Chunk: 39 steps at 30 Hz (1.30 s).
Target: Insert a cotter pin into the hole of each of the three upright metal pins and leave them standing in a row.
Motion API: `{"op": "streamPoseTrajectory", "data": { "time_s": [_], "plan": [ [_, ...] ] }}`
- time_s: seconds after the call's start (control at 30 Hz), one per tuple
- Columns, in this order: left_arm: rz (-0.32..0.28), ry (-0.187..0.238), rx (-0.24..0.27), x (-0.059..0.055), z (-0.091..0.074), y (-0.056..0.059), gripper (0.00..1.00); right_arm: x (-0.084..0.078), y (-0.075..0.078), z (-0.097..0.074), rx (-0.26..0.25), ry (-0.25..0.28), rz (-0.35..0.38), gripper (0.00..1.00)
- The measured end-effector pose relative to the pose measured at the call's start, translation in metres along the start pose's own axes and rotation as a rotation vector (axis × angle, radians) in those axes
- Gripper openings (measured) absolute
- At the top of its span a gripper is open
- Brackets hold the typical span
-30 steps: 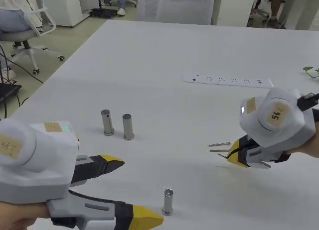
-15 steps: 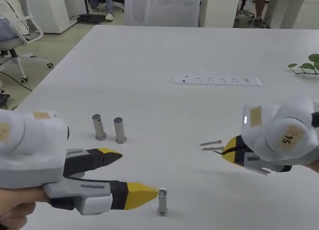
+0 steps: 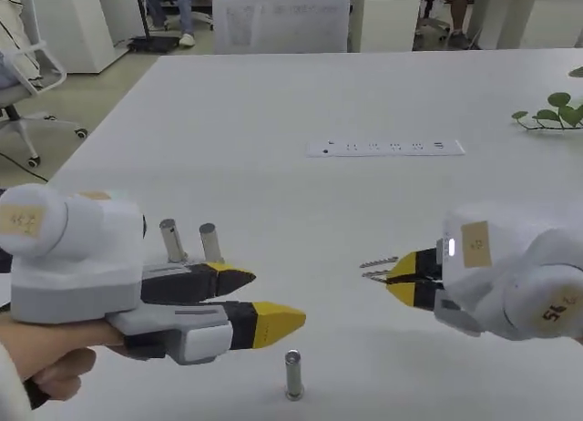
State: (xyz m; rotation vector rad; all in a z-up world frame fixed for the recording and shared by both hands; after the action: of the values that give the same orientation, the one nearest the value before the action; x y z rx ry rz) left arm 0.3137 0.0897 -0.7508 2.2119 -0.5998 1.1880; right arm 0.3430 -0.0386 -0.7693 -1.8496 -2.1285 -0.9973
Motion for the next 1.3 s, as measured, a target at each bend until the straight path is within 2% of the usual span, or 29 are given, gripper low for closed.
{"op": "streamPoseTrajectory", "data": {
  "time_s": [0.17,0.23,0.3,0.53,0.6,0.67,0.77,0.87,1.3],
  "plan": [
    [0.001,-0.024,-0.023,0.003,0.010,0.009,0.47,0.006,-0.003,-0.004,-0.028,0.031,-0.017,0.02],
    [-0.030,-0.050,-0.052,0.002,0.013,0.015,0.39,0.009,-0.003,-0.006,-0.038,0.039,-0.022,0.02],
    [-0.040,-0.046,-0.061,0.004,0.017,0.018,0.30,0.011,-0.003,-0.007,-0.042,0.046,-0.022,0.02],
    [-0.051,-0.052,-0.093,0.008,0.029,0.030,0.31,0.018,-0.004,-0.010,-0.063,0.067,-0.019,0.02],
    [-0.065,-0.059,-0.097,0.009,0.032,0.032,0.30,0.020,-0.005,-0.011,-0.067,0.071,-0.023,0.02],
    [-0.101,-0.086,-0.104,0.007,0.034,0.034,0.29,0.022,-0.005,-0.012,-0.070,0.076,-0.029,0.02],
    [-0.115,-0.086,-0.108,0.007,0.037,0.035,0.26,0.025,-0.007,-0.013,-0.068,0.089,-0.034,0.02],
    [-0.163,-0.075,-0.123,0.011,0.038,0.038,0.23,0.028,-0.009,-0.013,-0.066,0.098,-0.039,0.02],
    [-0.195,-0.062,-0.143,0.017,0.039,0.042,0.17,0.034,-0.010,-0.013,-0.078,0.108,-0.089,0.02]
  ]
}}
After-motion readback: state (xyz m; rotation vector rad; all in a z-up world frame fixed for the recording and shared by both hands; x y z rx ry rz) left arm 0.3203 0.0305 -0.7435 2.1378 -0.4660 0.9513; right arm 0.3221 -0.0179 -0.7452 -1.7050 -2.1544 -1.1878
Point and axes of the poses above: the centre of the closed fingertips' face, and the gripper's own axes: z roughly forward along the fingers, y roughly to its right, x roughly out of its top, the point moved 3 cm from there along -z, roughly backward along the fingers, and after that the axes turned 12 degrees about x, right-handed, at the moved point
